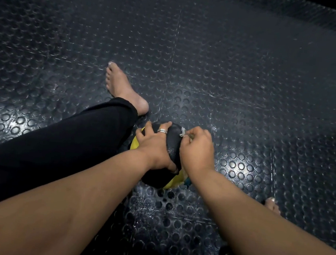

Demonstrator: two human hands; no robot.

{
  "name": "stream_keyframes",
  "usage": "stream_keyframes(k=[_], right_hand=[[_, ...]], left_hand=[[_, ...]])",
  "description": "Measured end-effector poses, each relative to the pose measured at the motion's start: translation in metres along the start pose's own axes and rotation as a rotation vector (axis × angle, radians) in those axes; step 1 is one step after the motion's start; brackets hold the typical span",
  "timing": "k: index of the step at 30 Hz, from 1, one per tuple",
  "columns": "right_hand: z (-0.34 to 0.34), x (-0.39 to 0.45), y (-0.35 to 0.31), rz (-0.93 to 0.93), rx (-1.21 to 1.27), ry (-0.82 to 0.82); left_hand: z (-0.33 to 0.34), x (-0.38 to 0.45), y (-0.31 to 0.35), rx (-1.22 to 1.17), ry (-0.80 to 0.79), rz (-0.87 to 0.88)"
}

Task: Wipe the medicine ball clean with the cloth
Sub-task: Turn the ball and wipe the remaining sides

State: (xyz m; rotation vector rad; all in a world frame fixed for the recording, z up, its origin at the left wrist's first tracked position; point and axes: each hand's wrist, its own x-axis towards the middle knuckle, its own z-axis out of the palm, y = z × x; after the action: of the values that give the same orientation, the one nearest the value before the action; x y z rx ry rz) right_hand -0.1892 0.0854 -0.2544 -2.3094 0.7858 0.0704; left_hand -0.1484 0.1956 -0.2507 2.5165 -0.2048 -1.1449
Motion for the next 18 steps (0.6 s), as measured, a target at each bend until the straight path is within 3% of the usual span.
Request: stream_keyframes(k=[8,10,13,18], right_hand=[[-0.012,0.043,0.008,0.269,-0.023,-0.159],[-0.018,0.032,0.005,0.166,0.001,-0.180],[-0.011,-0.008,-0.001,-0.113,-0.061,-0.074],[-0.004,0.001,0.009,-0.006,-0.001,-0.004]], left_hand=[[0.005,-0.003,0.007,-0.013,0.003,-0.008],[0.004,-0.004,0.006,-0.016,0.006,-0.009],[0.004,-0.003,0.007,-0.036,-0.001,-0.015],[0.012,-0.005,0.011,-0.004,-0.008,-0.009]])
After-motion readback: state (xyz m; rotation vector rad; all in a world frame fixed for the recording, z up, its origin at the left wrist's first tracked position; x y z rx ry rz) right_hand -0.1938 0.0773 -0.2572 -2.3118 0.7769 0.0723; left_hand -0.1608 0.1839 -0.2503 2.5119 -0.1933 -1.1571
